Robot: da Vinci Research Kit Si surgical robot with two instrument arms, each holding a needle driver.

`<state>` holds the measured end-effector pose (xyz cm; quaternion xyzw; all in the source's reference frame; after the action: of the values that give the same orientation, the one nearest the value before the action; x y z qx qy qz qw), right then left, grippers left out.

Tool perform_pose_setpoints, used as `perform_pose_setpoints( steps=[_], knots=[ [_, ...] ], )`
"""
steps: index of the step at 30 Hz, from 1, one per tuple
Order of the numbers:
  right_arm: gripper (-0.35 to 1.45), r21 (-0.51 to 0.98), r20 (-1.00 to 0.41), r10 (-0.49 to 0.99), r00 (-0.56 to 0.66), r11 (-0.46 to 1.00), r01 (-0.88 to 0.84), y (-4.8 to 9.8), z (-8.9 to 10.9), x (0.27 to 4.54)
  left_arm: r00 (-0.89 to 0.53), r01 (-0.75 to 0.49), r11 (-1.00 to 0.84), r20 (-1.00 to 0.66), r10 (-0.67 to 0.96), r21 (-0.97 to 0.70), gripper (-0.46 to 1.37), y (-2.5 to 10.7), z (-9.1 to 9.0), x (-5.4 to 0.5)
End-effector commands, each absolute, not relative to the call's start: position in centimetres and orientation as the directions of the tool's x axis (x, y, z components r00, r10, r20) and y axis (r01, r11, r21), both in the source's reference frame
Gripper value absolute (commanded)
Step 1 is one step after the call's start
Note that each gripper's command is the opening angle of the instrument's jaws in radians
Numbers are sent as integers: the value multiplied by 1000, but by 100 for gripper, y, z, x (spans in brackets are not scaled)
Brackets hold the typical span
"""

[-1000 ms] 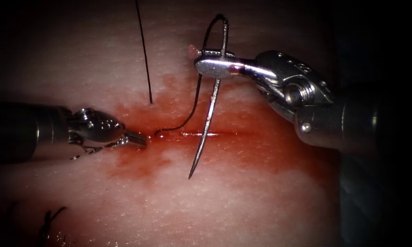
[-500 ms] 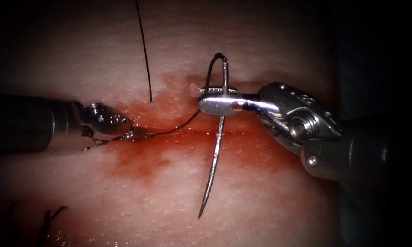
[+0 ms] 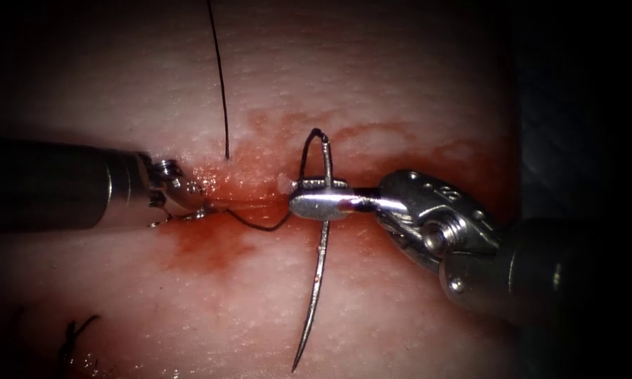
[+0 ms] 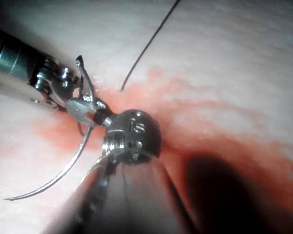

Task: Wound Closure
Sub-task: Open the incision with the left grasper

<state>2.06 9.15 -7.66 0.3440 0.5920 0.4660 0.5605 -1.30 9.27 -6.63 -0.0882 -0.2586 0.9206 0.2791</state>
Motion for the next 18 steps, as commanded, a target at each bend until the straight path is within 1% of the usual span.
perform_pose_setpoints(
  steps=[1, 3, 4, 6, 8, 9, 11, 14, 18],
  knots=[
    [-35, 937, -343, 929, -135, 328, -122, 915, -766, 206, -827, -474, -709, -13, 563, -522, 28, 928, -663, -130],
    [-35, 939, -337, 931, -137, 322, -120, 909, -762, 206, -823, -483, -709, -11, 568, -514, 48, 928, -665, -131],
    [-35, 940, -333, 932, -140, 317, -124, 907, -762, 205, -823, -486, -713, -11, 568, -505, 62, 928, -666, -130],
    [-35, 940, -333, 932, -141, 316, -127, 908, -763, 203, -821, -488, -717, -16, 570, -499, 72, 929, -668, -130],
    [-35, 943, -325, 933, -153, 308, -123, 912, -764, 202, -822, -484, -721, -26, 569, -497, 91, 929, -669, -130],
    [-35, 932, -357, 920, -161, 340, -124, 916, -765, 202, -821, -483, -721, -29, 570, -496, 99, 929, -670, -130],
    [-35, 917, -397, 901, -176, 379, -128, 925, -766, 203, -820, -485, -723, -31, 571, -492, 107, 927, -672, -130],
    [-35, 895, -444, 873, -199, 423, -140, 941, -766, 207, -818, -486, -724, -35, 574, -490, 112, 925, -675, -131],
    [-35, 860, -508, 839, -193, 482, -167, 963, -762, 214, -814, -485, -722, -47, 579, -494, 116, 923, -676, -131]
  ],
)
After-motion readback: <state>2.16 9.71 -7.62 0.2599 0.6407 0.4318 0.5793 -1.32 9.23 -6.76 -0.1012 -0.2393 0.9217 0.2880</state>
